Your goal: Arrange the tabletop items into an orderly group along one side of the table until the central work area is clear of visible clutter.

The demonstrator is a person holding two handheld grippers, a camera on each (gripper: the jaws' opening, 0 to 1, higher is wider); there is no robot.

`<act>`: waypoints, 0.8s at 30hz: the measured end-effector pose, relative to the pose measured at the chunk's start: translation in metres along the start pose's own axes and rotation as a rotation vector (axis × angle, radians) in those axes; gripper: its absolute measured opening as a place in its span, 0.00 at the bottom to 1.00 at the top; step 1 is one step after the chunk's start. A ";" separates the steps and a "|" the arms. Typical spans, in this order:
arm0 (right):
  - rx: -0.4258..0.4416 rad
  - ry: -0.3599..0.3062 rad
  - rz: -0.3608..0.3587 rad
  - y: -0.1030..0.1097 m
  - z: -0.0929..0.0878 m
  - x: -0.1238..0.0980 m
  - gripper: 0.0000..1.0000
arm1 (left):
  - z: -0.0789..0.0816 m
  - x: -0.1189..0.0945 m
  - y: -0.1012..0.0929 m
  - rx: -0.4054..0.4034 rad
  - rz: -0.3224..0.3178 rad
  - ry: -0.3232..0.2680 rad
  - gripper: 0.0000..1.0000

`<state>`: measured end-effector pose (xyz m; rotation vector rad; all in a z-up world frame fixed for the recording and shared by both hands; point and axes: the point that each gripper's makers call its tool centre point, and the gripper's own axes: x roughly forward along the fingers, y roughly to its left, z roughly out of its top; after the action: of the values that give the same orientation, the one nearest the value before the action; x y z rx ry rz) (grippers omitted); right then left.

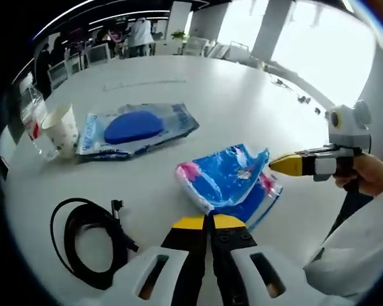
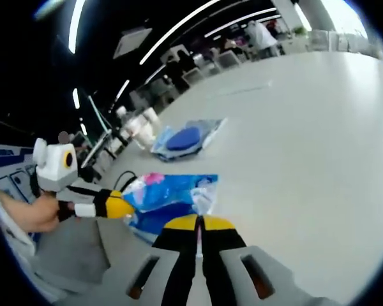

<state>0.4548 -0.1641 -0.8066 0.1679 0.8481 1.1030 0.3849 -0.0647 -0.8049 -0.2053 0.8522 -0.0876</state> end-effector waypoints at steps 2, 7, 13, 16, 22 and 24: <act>0.005 -0.012 -0.007 -0.003 0.003 -0.002 0.00 | 0.005 0.001 -0.002 0.005 -0.004 -0.007 0.00; 0.019 -0.037 -0.024 -0.009 0.011 -0.007 0.00 | 0.018 0.007 -0.005 0.020 -0.013 -0.017 0.00; 0.032 -0.057 -0.040 -0.017 0.017 -0.012 0.00 | 0.030 0.013 -0.008 0.038 -0.028 -0.028 0.00; 0.038 -0.070 -0.054 -0.021 0.021 -0.016 0.00 | 0.036 0.017 -0.011 0.016 -0.048 -0.035 0.00; 0.062 -0.090 -0.081 -0.032 0.025 -0.021 0.00 | 0.049 0.026 -0.017 0.032 -0.079 -0.047 0.00; 0.068 -0.090 -0.087 -0.035 0.025 -0.022 0.00 | 0.051 0.029 -0.017 0.027 -0.087 -0.045 0.00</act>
<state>0.4924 -0.1921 -0.7958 0.2335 0.8057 0.9794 0.4418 -0.0790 -0.7898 -0.2182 0.7968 -0.1756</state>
